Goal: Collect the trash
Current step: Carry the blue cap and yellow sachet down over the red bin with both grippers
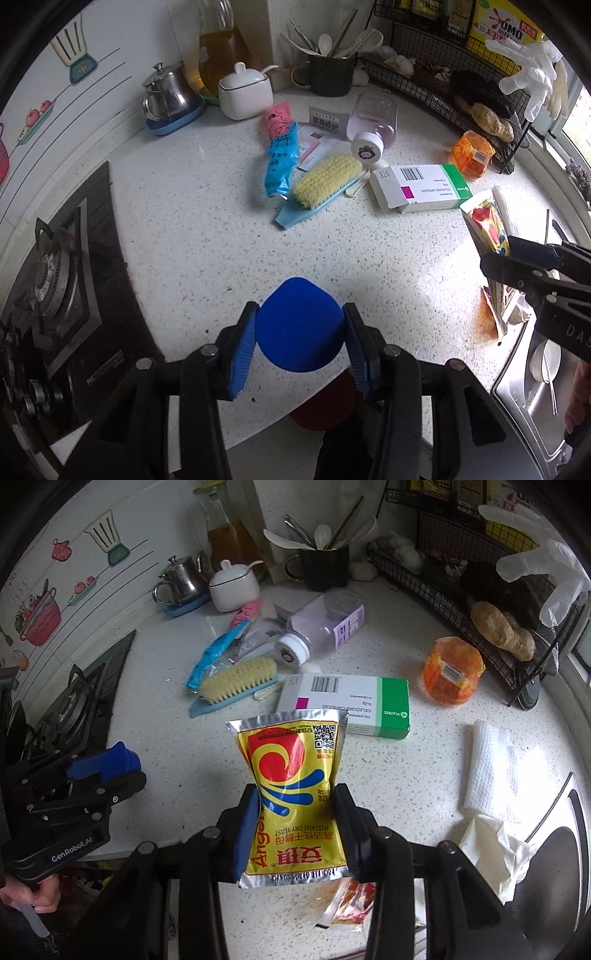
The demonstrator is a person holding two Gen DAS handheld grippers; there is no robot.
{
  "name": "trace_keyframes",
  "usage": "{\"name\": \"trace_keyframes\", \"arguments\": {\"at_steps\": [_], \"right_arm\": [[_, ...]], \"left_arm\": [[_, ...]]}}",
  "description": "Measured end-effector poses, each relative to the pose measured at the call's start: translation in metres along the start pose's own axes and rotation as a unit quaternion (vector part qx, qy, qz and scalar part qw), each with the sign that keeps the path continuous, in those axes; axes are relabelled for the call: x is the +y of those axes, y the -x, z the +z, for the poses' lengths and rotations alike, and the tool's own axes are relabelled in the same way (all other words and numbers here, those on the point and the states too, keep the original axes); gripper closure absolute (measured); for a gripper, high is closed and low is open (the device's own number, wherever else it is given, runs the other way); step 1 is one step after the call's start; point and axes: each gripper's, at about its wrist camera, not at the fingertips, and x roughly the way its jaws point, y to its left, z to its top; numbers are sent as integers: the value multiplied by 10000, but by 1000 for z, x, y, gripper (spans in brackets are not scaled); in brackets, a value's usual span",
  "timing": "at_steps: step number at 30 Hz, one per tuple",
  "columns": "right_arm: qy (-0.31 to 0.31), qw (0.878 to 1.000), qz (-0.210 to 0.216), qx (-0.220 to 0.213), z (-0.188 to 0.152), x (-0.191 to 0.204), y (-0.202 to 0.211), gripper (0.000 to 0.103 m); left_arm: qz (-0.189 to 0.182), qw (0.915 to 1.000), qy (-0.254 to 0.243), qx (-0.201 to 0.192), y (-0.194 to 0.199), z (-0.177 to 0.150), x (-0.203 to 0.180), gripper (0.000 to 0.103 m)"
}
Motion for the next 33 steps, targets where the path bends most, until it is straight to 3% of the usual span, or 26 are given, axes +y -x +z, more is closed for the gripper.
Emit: {"name": "trace_keyframes", "arguments": {"at_steps": [5, 12, 20, 26, 33], "right_arm": [[-29, 9995, 304, -49, -28, 15, 18, 65], [214, 9988, 390, -187, -87, 39, 64, 65], [194, 9989, 340, -259, -154, 63, 86, 65], [145, 9992, 361, -72, -199, 84, 74, 65], [37, 9996, 232, 124, -241, 97, 29, 65]], "left_arm": [[131, 9997, 81, -184, 30, -34, 6, 60], [219, 9989, 187, -359, 68, -101, 6, 60], [188, 9991, 216, -310, 93, -179, 7, 60], [117, 9998, 134, -26, 77, -215, 10, 60], [-23, 9994, 46, 332, 12, -244, 19, 60]]}}
